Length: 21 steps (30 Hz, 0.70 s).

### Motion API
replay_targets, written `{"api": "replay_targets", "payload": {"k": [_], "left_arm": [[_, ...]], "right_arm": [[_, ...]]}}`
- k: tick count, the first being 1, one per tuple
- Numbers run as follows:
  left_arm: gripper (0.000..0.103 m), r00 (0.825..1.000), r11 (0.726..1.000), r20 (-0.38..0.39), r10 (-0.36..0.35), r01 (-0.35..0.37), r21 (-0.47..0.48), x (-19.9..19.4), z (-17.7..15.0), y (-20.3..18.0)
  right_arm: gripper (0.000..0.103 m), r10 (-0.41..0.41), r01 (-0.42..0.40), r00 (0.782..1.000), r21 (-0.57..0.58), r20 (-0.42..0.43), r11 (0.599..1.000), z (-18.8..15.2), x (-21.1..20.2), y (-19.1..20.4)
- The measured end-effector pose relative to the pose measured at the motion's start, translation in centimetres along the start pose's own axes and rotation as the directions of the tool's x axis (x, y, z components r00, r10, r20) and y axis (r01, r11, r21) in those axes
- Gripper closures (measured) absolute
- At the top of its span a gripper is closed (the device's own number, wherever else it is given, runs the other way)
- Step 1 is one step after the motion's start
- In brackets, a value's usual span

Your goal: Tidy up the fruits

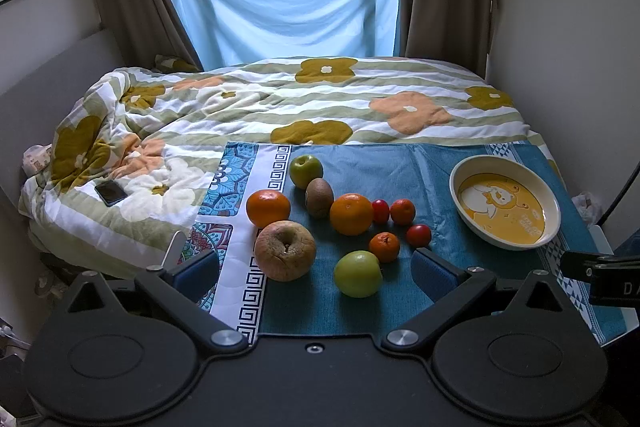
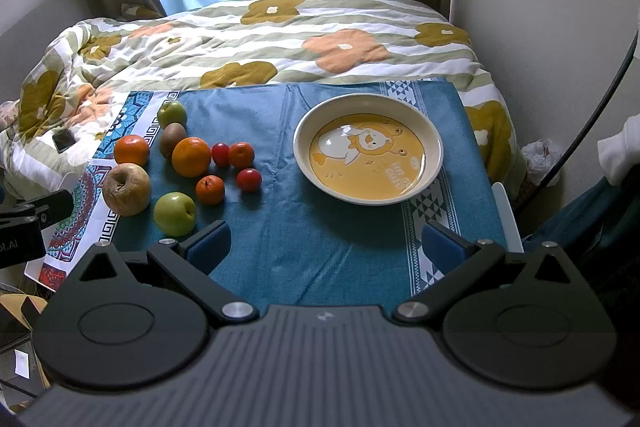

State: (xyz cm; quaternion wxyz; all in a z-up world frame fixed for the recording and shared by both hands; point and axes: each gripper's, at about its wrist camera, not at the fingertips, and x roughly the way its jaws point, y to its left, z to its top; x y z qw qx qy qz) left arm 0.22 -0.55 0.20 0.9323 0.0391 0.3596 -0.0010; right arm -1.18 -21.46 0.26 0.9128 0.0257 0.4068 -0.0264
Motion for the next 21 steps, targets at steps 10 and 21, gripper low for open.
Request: {"api": "replay_targets", "payload": {"k": [10,21], "left_arm": [[0.000,1.000,1.000,-0.010,0.019,-0.019,-0.011,-0.5,0.2,0.0],[0.000,0.994,0.993,-0.037,0.106,-0.108,-0.042,1.2,-0.1,0.6]], "right_arm": [[0.000,0.004,-0.004,1.000,-0.002,-0.006,1.000,0.2,0.1,-0.1],[0.000,0.102,-0.105,0.994,-0.066,-0.047,0.992,1.4,2.5,-0.4]]}}
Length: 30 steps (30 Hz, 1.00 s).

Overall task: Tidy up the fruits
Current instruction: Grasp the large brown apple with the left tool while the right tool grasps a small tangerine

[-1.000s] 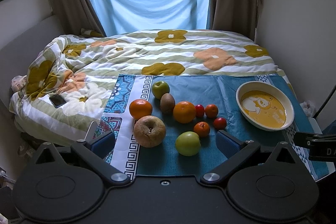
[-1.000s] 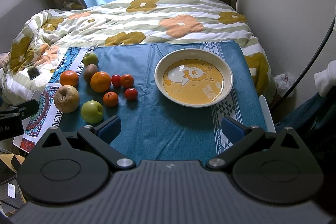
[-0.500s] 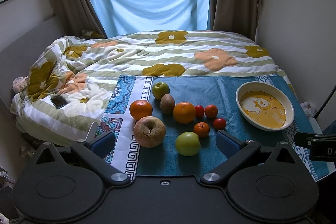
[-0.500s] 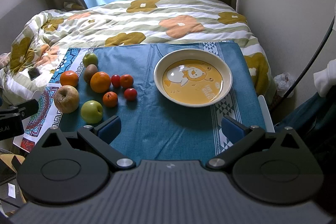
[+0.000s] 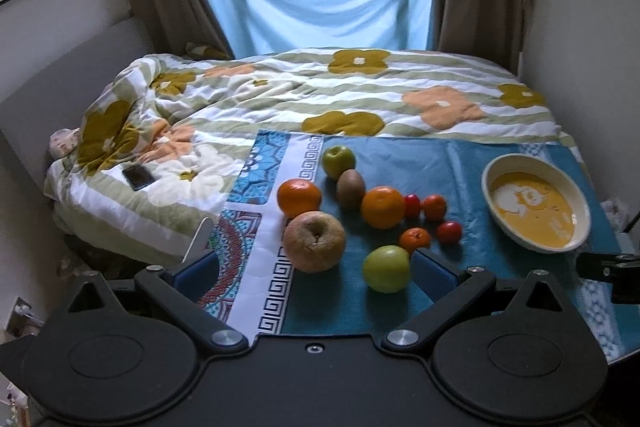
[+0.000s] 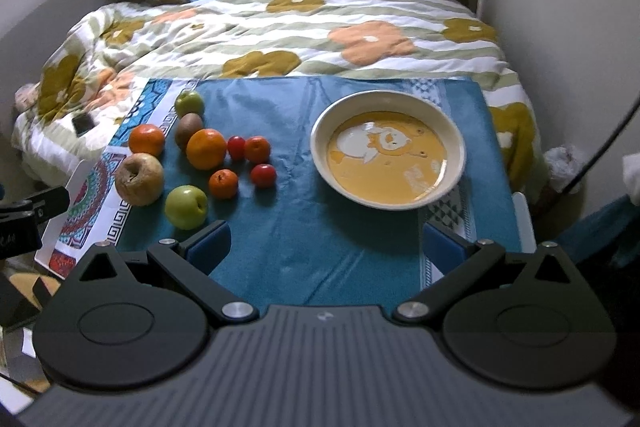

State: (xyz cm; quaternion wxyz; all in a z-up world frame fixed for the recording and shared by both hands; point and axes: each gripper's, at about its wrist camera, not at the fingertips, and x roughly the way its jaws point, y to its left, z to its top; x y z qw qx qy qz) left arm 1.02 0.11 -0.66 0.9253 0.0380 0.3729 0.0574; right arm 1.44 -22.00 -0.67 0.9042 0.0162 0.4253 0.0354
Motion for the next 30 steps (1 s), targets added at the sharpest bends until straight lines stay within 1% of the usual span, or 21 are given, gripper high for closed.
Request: {"api": "replay_targets", "payload": {"k": [2,5,8,13,16,23,29,30], "left_arm": [[0.000,1.000,1.000,-0.018,0.011,-0.011,-0.004,1.1,-0.2,0.3],[0.000,0.999,1.000,-0.045,0.004,-0.004,-0.010,2.9,-0.3,0.9],[0.000,0.998,1.000,-0.067,-0.004,0.004,0.011,5.3,-0.5,1.4],[0.000,0.993,0.998,-0.115,-0.036,0.042,0.050,9.7,-0.1,2.1],[0.000,0.987,0.995,-0.149,-0.056,0.067,0.072,12.1,0.2,2.4],[0.000,0.973,0.986,-0.203,-0.108,0.131,0.102,16.6,1.5,2.4],[0.002,0.955,0.977,-0.256,-0.152,0.185,0.107,19.5,2.0,2.0],[0.003,0.952,0.976,-0.264,-0.154,0.189,0.111,19.9,2.0,1.9]], "right_arm": [[0.000,0.017,-0.017,1.000,-0.010,-0.004,1.000,0.1,0.9,0.1],[0.000,0.028,-0.028,0.999,-0.002,-0.033,1.000,0.4,2.9,0.3],[0.000,0.035,-0.034,0.998,0.014,-0.050,0.999,0.6,5.0,0.9],[0.000,0.031,-0.027,0.997,0.060,-0.074,0.998,1.1,8.5,2.1],[0.000,0.033,-0.024,0.996,0.101,-0.082,0.995,1.5,10.1,2.9],[0.000,0.047,-0.019,0.989,0.199,-0.140,0.980,2.8,14.5,4.6],[0.000,0.074,-0.024,0.982,0.278,-0.172,0.960,3.4,17.0,5.9],[0.000,0.079,-0.026,0.981,0.285,-0.178,0.958,3.4,17.4,6.2]]}}
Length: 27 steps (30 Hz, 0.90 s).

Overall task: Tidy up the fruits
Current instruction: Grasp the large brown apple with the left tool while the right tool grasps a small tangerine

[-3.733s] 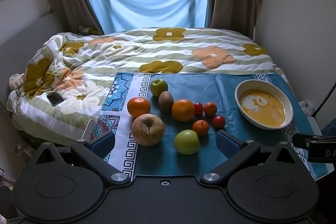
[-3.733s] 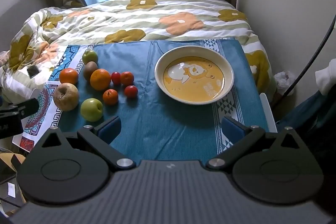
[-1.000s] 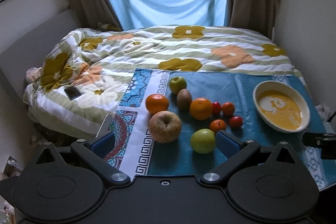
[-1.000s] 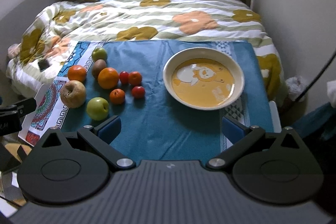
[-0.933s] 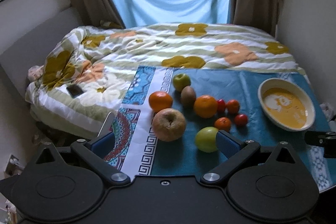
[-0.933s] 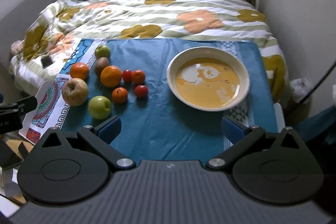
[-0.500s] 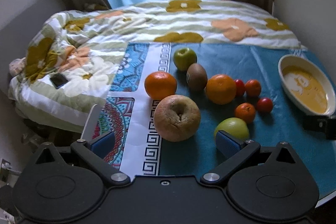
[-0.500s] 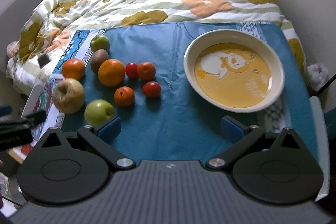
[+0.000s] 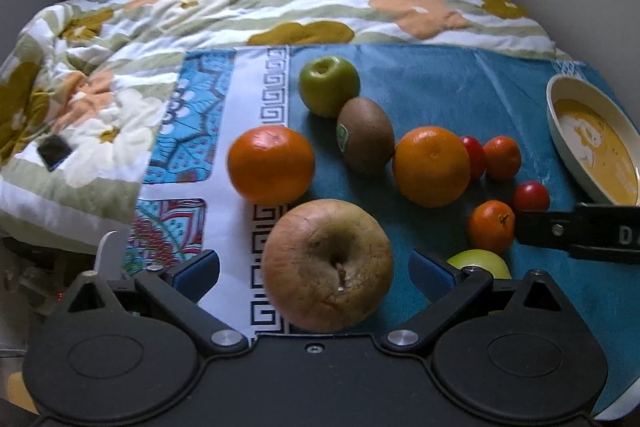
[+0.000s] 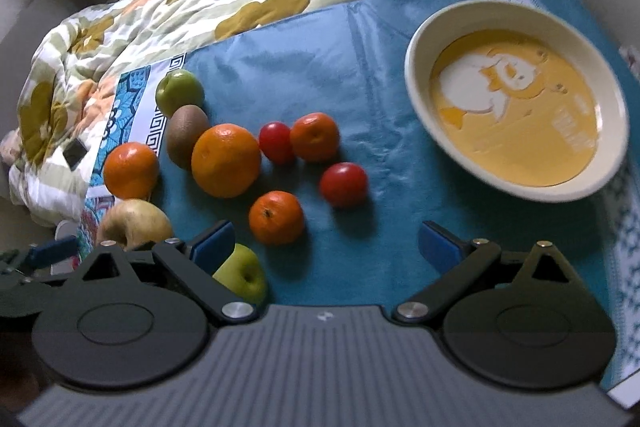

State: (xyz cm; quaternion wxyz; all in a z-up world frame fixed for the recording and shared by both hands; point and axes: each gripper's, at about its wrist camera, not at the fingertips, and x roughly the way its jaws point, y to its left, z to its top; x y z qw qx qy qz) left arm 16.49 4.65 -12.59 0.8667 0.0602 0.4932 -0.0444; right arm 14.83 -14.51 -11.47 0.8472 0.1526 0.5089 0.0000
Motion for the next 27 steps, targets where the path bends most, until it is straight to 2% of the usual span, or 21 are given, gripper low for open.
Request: {"api": "replay_targets", "payload": {"k": [5,7,9,16,22,27], "left_arm": [[0.016,0.998,0.999,-0.048,-0.029,0.030,0.018,1.2,-0.2,-0.1],[0.025,0.997,0.999,-0.060,-0.042,0.044,0.026,1.5,-0.3,0.0],[0.026,0.997,0.998,-0.059,-0.051,0.053,0.035,1.5,-0.5,0.0],[0.026,0.996,0.995,-0.050,-0.078,0.081,0.053,1.3,-0.7,0.4],[0.026,0.995,0.994,-0.046,-0.086,0.089,0.066,1.3,-0.7,0.7],[0.026,0.995,0.993,-0.042,-0.092,0.095,0.064,1.1,-1.0,1.2]], "right_arm": [[0.000,0.011,-0.010,0.999,0.018,-0.039,1.000,0.2,1.9,0.9],[0.002,0.016,-0.015,0.999,0.031,-0.047,0.999,0.3,2.4,1.1],[0.002,0.016,-0.014,0.999,0.042,-0.048,0.999,0.4,2.7,1.1],[0.021,0.023,-0.019,0.998,0.054,-0.065,0.998,0.4,3.7,1.6],[0.028,0.006,-0.004,0.999,0.027,-0.051,1.000,0.5,3.8,2.3],[0.042,-0.004,0.004,0.999,-0.003,-0.053,1.000,0.5,3.9,2.8]]}}
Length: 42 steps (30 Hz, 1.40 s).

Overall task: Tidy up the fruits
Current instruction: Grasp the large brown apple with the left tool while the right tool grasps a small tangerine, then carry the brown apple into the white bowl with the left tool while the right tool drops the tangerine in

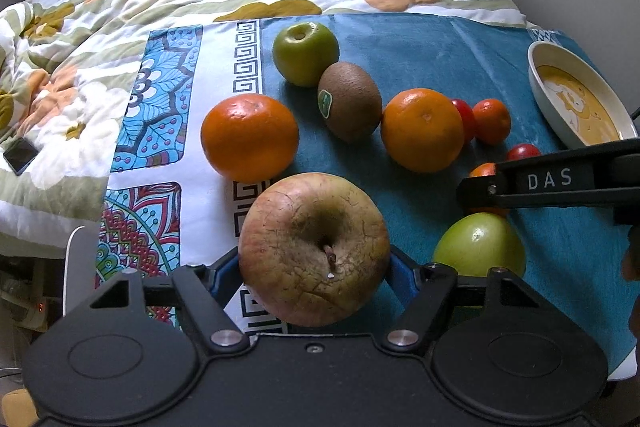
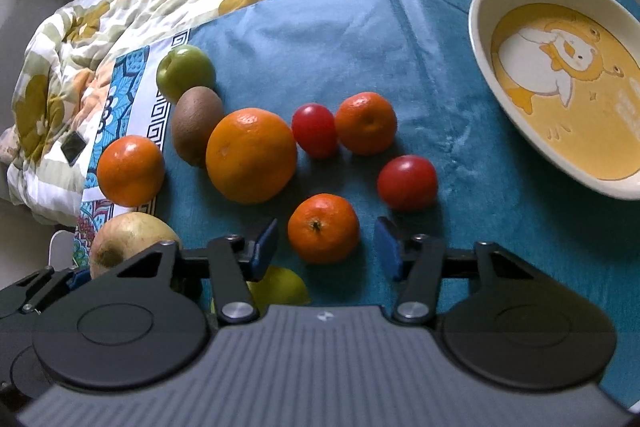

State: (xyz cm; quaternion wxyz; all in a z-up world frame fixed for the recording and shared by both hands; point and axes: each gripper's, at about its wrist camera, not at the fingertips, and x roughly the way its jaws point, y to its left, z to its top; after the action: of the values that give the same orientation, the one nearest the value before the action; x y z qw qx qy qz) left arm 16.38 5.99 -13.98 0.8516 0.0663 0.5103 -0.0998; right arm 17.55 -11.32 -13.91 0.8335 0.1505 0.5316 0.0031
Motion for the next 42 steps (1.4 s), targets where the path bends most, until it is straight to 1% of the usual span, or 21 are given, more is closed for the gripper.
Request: {"api": "replay_targets", "payload": {"k": [1,5,8,13,19,27,31,37,42], "left_arm": [[0.026,1.000,1.000,0.001,-0.001,0.001,0.000,0.0,-0.1,0.1],[0.026,1.000,1.000,-0.005,-0.004,0.004,-0.008,-0.5,-0.3,0.6],[0.026,1.000,1.000,0.004,-0.001,0.001,-0.012,-1.4,-0.5,1.0],[0.026,0.998,1.000,0.055,0.004,-0.004,0.009,-3.8,-0.4,0.8],[0.026,0.992,1.000,0.122,0.015,-0.017,0.016,-6.8,0.2,-0.8],[0.026,0.984,0.999,0.172,0.037,-0.033,-0.028,-9.6,0.7,-5.5],[0.026,0.982,0.999,0.182,0.040,-0.035,-0.033,-10.3,0.9,-8.9],[0.026,0.978,0.999,0.205,0.029,-0.022,-0.036,-10.1,2.0,-14.0],[0.026,0.975,1.000,0.223,0.012,-0.007,-0.022,-8.7,4.0,-17.9]], "right_arm": [[0.049,0.001,-0.001,1.000,-0.005,0.002,1.000,0.0,0.0,0.0],[0.049,-0.015,0.016,1.000,-0.016,0.015,1.000,0.0,-0.3,0.3],[0.050,-0.016,0.016,0.999,-0.019,0.038,1.000,0.1,-1.6,0.3],[0.050,-0.028,0.029,0.995,-0.019,0.093,0.999,0.2,-4.5,-0.3],[0.050,-0.028,0.029,0.989,-0.003,0.144,1.000,0.0,-8.1,-2.3],[0.050,-0.014,0.024,0.985,-0.057,0.171,0.998,-0.8,-11.6,-6.2],[0.050,0.002,0.012,0.986,-0.082,0.166,0.997,-0.8,-13.1,-9.2],[0.050,0.012,0.008,0.985,-0.115,0.173,0.993,0.2,-14.5,-13.6],[0.050,0.016,0.012,0.983,-0.147,0.185,0.989,2.1,-15.0,-17.1]]}}
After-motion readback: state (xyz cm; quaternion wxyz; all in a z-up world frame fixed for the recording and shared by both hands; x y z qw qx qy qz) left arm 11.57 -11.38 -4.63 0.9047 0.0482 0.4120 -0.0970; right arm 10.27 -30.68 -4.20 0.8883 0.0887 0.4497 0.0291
